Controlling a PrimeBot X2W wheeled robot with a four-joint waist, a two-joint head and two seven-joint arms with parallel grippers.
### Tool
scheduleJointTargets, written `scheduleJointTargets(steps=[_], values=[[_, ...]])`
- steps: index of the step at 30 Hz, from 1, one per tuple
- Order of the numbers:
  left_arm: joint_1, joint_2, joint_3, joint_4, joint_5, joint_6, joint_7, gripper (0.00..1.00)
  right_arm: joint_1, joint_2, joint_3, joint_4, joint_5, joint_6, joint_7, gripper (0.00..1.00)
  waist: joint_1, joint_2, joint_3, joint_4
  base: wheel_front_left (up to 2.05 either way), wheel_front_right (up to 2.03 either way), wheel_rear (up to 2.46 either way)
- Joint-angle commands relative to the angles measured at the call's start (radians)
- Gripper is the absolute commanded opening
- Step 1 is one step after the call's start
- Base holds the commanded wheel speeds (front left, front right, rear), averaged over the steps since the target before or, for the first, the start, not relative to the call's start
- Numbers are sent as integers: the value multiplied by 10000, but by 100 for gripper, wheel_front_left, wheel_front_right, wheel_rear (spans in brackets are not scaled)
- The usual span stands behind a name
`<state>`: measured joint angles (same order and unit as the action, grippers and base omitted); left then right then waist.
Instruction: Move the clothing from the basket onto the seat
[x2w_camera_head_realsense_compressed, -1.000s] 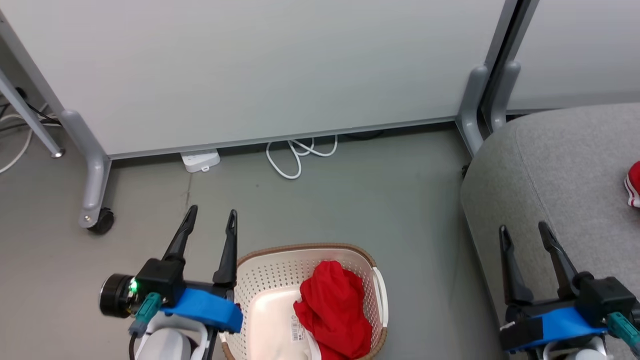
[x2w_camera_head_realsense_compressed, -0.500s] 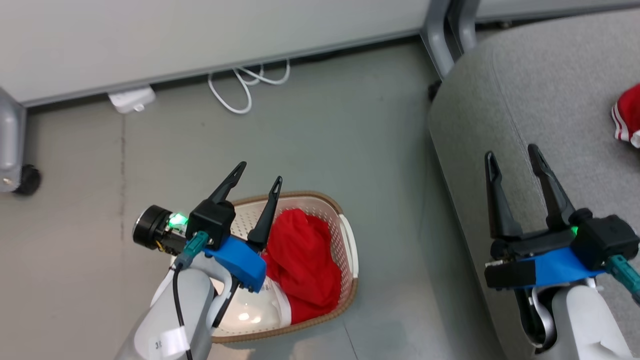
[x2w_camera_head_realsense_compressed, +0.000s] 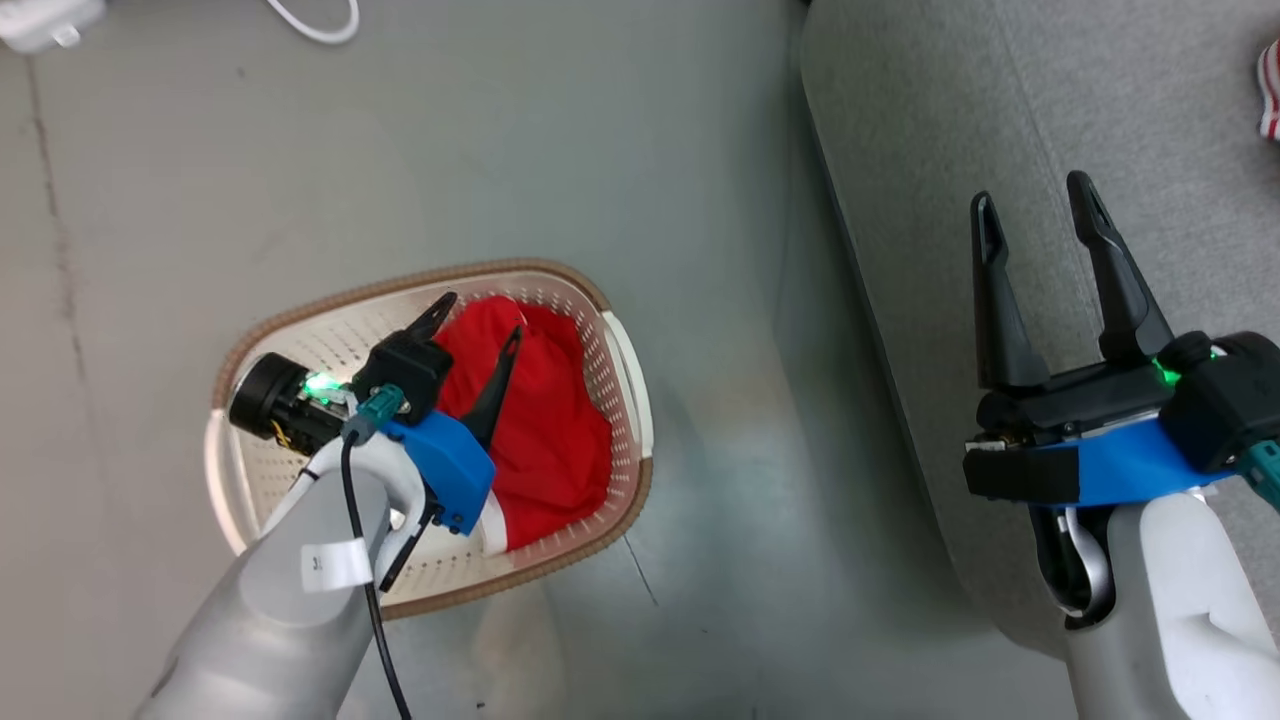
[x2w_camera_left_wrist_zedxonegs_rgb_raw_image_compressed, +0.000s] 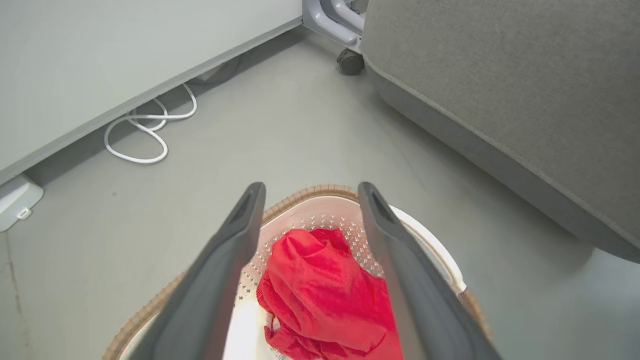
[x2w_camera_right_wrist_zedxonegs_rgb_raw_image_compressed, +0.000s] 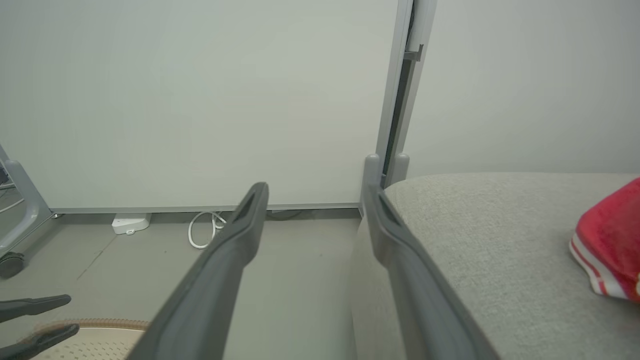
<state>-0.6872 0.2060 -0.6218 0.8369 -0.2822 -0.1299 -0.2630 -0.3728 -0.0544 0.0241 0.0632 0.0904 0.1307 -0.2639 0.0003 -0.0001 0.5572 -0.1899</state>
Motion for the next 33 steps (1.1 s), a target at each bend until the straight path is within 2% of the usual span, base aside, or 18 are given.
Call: scheduleJointTargets(steps=[1,13,20,33], values=[[-222,66,-133,191,-63,-6,-27,100,-271,46,22,-80,-25,1,-9,100,-3,1,665,-282,0,0,0],[-1612,346,-1824,2051,-1264,-6,51,100,-1012,55,249,-421,-52,1,-9,100,-3,1,2374,-495,0,0,0],[-2351,483,-2327,2786,-2036,-6,140,100,-1313,54,324,-621,13,1,-9,100,-3,1,3272,-553,0,0,0],[-3248,756,-3314,3301,-2850,-7,316,100,-1744,53,488,-827,279,1,-9,100,-3,1,4427,-823,0,0,0]])
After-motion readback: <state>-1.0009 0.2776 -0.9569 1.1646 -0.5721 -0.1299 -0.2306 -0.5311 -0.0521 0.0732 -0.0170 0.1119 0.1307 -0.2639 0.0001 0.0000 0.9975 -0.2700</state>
